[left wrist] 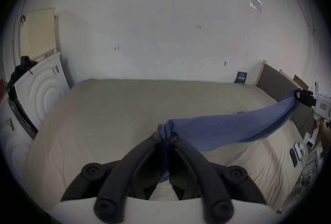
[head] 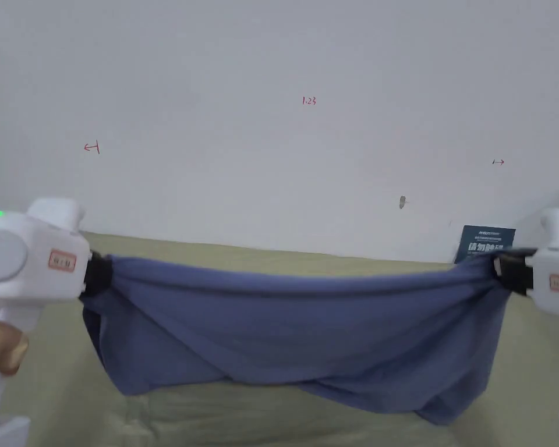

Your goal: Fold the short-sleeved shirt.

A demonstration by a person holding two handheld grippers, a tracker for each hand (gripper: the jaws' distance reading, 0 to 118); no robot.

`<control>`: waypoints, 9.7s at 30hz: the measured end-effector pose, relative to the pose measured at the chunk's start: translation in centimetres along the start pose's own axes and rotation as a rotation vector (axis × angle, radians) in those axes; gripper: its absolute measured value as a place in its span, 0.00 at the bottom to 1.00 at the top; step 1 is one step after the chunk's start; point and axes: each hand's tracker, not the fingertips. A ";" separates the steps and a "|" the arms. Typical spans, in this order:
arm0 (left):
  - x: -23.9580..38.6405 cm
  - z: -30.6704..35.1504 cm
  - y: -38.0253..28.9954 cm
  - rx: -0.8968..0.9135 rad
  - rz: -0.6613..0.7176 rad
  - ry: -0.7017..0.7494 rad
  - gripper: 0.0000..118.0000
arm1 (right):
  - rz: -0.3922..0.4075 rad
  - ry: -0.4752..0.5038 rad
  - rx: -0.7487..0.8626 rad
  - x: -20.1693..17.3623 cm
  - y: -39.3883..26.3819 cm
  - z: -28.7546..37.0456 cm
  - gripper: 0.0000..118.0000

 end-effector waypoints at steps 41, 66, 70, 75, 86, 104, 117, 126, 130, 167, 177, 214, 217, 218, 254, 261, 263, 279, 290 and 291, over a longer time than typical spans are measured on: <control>-2.4 7.8 -24.5 -0.335 0.315 -0.065 0.88 | -0.281 -0.004 -0.339 1.2 -25.4 14.3 0.91; -1.1 10.2 -24.8 -0.160 0.194 0.021 0.88 | -0.154 -0.059 -0.287 -2.5 -23.0 15.6 0.00; -0.8 7.8 -25.3 -0.246 0.193 -0.039 0.88 | -0.142 -0.050 -0.295 -2.4 -22.9 15.4 0.00; -0.3 4.6 -26.8 -0.348 0.084 0.031 0.69 | -0.167 -0.045 -0.301 -1.6 -23.1 15.3 0.00; -1.3 5.2 -25.7 -0.291 0.091 -0.046 0.11 | -0.199 0.036 -0.438 1.3 -25.5 10.4 0.89; -1.4 6.2 -20.6 -0.231 0.112 -0.079 0.11 | -0.074 0.005 -0.334 -0.6 -19.5 11.1 0.05; -0.1 -6.3 -10.5 -0.394 0.039 -0.037 0.11 | -0.113 -0.017 -0.499 1.1 -13.7 -4.1 0.05; 0.0 -10.3 -11.8 -0.475 0.066 0.072 0.76 | -0.114 -0.041 -0.564 1.1 -16.3 -8.3 0.81; -1.4 -7.9 -11.3 -0.393 0.153 0.025 0.76 | -0.199 0.001 -0.384 2.3 -15.2 -4.7 0.77; -1.2 -7.3 -17.5 -0.320 0.170 0.059 0.21 | -0.179 -0.022 -0.292 1.2 -19.5 5.1 0.05; -2.2 -7.3 -18.0 -0.318 0.240 -0.008 0.06 | -0.204 0.027 -0.582 1.8 -22.7 -3.3 0.65; -2.8 6.8 -27.5 -0.402 0.296 -0.086 0.05 | -0.234 0.026 -0.628 2.0 -26.7 13.5 0.08; -2.3 6.7 -26.4 -0.406 0.279 -0.084 0.10 | -0.229 0.023 -0.628 1.9 -26.5 12.7 0.21; -2.3 6.7 -25.8 -0.416 0.262 -0.091 0.26 | -0.226 0.022 -0.637 2.0 -25.9 12.4 0.37; 0.1 -18.2 -9.5 -0.529 0.095 -0.015 0.74 | -0.138 0.016 -0.362 1.4 -16.4 5.5 0.00; 0.9 -14.8 -9.5 -0.463 0.060 -0.004 0.04 | -0.062 -0.020 -0.440 4.0 -14.0 -3.7 0.61; 0.8 -14.8 -9.7 -0.471 0.049 -0.010 0.04 | -0.050 -0.028 -0.541 4.7 -13.6 -7.7 0.88; 0.6 -11.9 -8.7 -0.408 0.096 -0.051 0.04 | -0.073 -0.015 -0.608 4.3 -12.4 -11.3 0.00; -0.7 0.7 -6.8 -0.307 0.070 -0.129 0.04 | -0.054 0.075 -0.463 3.6 -8.0 4.1 0.00; -1.1 2.0 -7.3 -0.303 0.071 -0.131 0.04 | -0.053 0.077 -0.451 3.6 -8.0 5.6 0.00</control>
